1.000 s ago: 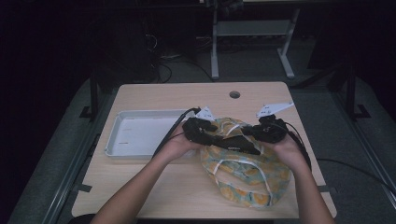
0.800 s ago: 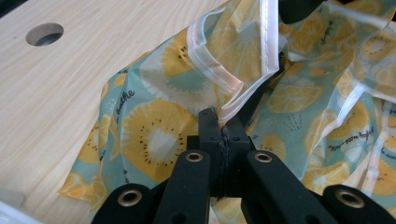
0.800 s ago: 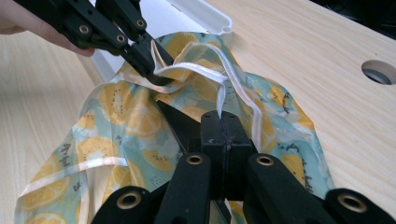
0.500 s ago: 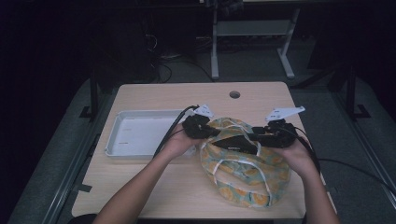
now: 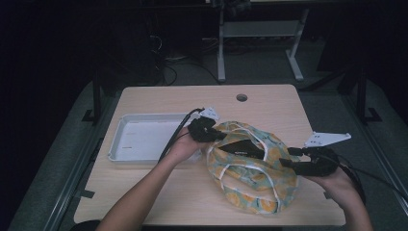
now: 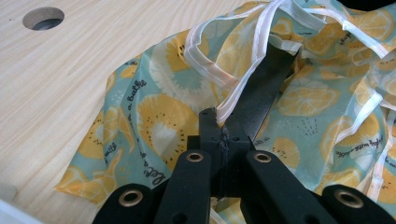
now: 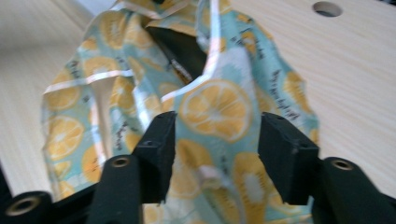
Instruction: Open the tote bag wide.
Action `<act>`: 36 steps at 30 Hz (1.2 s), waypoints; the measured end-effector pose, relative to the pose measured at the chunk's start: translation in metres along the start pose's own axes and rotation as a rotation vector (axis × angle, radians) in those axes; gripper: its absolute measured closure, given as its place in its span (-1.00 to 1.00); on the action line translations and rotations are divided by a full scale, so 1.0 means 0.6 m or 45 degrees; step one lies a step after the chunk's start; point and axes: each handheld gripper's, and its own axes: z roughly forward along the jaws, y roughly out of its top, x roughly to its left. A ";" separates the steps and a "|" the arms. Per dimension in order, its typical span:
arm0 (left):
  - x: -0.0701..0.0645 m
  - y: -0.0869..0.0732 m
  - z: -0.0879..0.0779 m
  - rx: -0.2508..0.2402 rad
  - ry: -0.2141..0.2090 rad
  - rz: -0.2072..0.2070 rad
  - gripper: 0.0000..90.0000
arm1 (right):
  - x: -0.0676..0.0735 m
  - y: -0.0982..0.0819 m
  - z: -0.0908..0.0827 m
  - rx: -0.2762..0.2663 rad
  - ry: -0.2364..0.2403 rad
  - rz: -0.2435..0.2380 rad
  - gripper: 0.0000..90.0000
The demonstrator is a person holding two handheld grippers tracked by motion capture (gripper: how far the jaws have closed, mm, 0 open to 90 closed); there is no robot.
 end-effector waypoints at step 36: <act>0.033 -0.015 0.007 0.033 0.085 -0.079 1.00 | -0.095 0.031 0.115 0.041 -0.221 0.167 0.97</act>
